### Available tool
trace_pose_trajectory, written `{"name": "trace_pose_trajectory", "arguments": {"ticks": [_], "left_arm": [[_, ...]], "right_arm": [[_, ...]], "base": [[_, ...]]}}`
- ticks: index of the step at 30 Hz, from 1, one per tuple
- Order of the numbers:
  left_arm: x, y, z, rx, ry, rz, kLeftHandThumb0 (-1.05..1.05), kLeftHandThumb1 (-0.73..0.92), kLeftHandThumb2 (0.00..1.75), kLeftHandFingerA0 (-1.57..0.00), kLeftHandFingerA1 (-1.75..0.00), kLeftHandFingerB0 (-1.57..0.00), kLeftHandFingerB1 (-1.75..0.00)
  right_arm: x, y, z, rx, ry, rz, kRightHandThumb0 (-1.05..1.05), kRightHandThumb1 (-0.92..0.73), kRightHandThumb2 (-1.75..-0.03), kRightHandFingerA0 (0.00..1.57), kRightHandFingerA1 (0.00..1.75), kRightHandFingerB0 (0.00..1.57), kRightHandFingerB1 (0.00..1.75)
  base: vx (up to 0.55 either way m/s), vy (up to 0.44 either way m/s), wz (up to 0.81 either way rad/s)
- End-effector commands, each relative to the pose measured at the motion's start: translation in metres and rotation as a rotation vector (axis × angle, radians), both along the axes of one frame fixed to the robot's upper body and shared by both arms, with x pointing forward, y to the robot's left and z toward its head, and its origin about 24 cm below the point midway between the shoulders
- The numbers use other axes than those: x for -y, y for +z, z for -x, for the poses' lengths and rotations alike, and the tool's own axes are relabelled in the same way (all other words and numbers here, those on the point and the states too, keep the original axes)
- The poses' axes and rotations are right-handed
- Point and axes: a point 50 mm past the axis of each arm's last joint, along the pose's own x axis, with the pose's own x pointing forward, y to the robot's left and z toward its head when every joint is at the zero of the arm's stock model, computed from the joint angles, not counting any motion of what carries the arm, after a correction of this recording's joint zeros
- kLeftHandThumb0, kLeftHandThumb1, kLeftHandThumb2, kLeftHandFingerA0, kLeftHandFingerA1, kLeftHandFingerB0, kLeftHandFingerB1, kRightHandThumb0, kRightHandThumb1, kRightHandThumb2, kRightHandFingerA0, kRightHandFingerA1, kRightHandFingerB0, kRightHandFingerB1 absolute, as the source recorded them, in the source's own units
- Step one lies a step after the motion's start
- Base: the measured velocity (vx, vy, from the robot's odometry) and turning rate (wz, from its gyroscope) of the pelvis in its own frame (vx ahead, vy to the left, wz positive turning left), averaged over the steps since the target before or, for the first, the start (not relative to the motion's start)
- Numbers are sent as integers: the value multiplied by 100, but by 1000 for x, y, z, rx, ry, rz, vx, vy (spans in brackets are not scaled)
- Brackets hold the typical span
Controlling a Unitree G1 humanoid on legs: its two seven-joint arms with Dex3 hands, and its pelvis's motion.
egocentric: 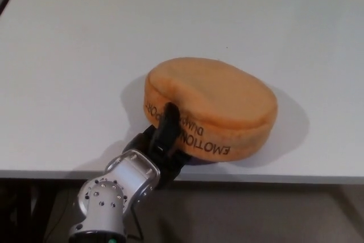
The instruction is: A soft plate is kept in the center of the table close to the robot and the robot uses its left hand to pick up the plate, turns it upside down and places it back on the table
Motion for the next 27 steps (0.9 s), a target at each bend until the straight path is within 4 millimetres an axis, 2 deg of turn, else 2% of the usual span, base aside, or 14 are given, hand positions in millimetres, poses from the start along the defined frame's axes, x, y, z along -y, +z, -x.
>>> {"name": "trace_pose_trajectory", "arguments": {"ticks": [1, 4, 5, 8, 10, 12, 13, 14, 16, 17, 18, 21, 22, 27], "left_arm": [[37, -17, 21, -80, 58, 153, -48, 81, 65, -88, -175, -55, -157], [37, -19, 23, -5, 12, 184, -63, 86, 69, -57, -158, -41, -114], [36, -19, 25, 5, 0, 176, -72, 85, 66, -48, -109, -48, -78], [35, -23, 29, 30, -33, 119, -79, 84, 65, -40, -59, -42, -42], [33, -26, 31, 55, -60, 87, -82, 72, 110, -33, -61, -31, -51], [33, -28, 33, 71, -74, 89, -80, 85, 66, -23, -47, -31, -36], [33, -29, 33, 83, -82, 94, -81, 86, 67, -14, -45, -25, -32], [34, -30, 35, 95, -98, 101, -91, 74, 110, -1, -24, -12, -20], [35, -32, 36, 108, -117, 109, -91, 74, 110, -1, -24, -12, -20], [35, -32, 36, 114, -131, 113, -90, 91, 69, 0, -10, 0, -18], [34, -31, 36, 124, -156, 125, -105, 81, 118, 0, -12, 0, -2], [34, -32, 37, 134, -165, 137, -99, 92, 70, 0, 0, 0, 0], [33, -32, 37, 132, -162, 137, -105, 92, 67, 0, 0, 0, 0], [33, -32, 37, 136, -157, 145, -105, 92, 70, 0, 0, 0, 0]], "right_arm": [[7, 2, 4, -14, -13, 0, -86, -71, -102, 20, 50, 0, 9], [6, 1, 6, -18, -13, -4, -89, -71, -103, 20, 50, 0, 7], [5, 1, 6, -19, -10, -5, -90, -72, -104, 19, 50, 0, 7], [6, 0, 9, -30, -6, -9, -90, -73, -105, 19, 50, 0, 7], [6, -1, 9, -42, -10, -17, -90, -74, -106, 19, 50, 0, 7], [7, -3, 9, -43, -10, -16, -88, -74, -106, 19, 50, 0, 8], [8, -4, 9, -44, -12, -12, -81, -87, -67, 25, 38, 0, 17], [9, -3, 10, -46, -15, -9, -80, -88, -67, 26, 38, 0, 18], [9, -3, 11, -48, -18, -8, -80, -88, -67, 26, 38, 0, 18], [9, -2, 12, -48, -16, -5, -86, -76, -108, 19, 50, 0, 10], [8, -1, 12, -45, -14, -4, -77, -71, -108, 19, 51, 0, 18], [8, -1, 13, -47, -11, -2, -78, -90, -67, 25, 38, 0, 15], [8, -1, 12, -43, -13, -4, -79, -70, -106, 20, 51, 0, 17], [8, 0, 10, -41, -7, 0, -86, -75, -108, 19, 51, 0, 10]], "base": [[0, 0, 0], [0, 0, 0], [0, 0, 0], [0, 0, 0], [0, 0, 0], [0, 0, 0], [0, 0, 0], [0, 0, 0], [0, 0, 0], [0, 0, 0], [0, 0, 0], [0, 0, 0], [0, 0, 0], [0, 0, 0]]}}
